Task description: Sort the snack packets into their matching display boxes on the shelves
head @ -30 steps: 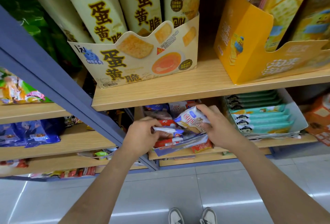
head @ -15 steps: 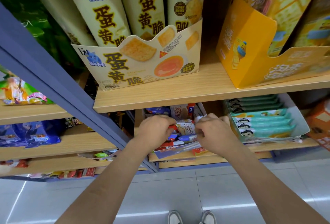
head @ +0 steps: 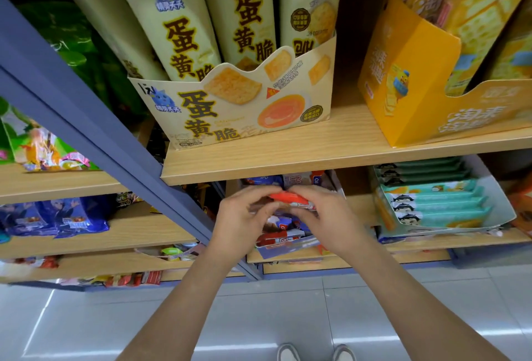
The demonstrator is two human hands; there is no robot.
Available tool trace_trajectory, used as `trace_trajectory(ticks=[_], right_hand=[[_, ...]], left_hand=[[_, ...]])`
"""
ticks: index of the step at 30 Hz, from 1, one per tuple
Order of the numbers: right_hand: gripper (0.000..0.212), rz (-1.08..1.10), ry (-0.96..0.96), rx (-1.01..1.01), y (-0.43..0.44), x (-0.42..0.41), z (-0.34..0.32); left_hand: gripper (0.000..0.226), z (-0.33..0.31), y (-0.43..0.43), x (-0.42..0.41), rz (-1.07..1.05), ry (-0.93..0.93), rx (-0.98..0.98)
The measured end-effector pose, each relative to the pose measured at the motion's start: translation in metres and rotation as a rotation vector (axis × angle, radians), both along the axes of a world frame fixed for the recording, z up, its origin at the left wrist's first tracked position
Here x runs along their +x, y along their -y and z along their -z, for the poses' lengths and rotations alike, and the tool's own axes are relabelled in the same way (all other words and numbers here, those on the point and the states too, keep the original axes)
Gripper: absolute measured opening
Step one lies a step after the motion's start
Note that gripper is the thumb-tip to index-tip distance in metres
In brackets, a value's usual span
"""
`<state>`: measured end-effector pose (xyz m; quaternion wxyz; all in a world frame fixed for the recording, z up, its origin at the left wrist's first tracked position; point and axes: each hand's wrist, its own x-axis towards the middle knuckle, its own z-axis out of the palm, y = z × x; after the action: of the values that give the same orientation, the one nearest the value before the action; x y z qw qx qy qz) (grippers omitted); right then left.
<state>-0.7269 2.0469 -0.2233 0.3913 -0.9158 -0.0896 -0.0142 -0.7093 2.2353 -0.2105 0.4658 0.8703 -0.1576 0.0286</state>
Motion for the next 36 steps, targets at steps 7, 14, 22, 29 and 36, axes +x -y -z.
trace_trajectory(ticks=[7,14,22,29,36], right_hand=[[0.036,0.234,-0.253,0.473,0.02,-0.015,0.002],[0.04,0.029,-0.152,0.118,0.0,-0.013,0.011],[0.047,-0.037,-0.174,-0.436,-0.037,0.004,0.028],[0.025,-0.062,-0.129,-0.457,-0.032,0.004,0.025],[0.039,0.316,-0.085,-0.277,0.016,-0.023,0.029]], left_hand=[[0.035,0.031,-0.011,0.024,0.088,-0.048,0.955],[0.015,0.037,-0.015,0.037,-0.08,-0.133,0.725],[0.017,0.033,-0.017,0.041,0.109,-0.162,0.686],[0.04,0.026,-0.012,0.025,0.187,-0.147,0.836],[0.059,0.031,-0.003,0.021,0.327,0.099,1.004]])
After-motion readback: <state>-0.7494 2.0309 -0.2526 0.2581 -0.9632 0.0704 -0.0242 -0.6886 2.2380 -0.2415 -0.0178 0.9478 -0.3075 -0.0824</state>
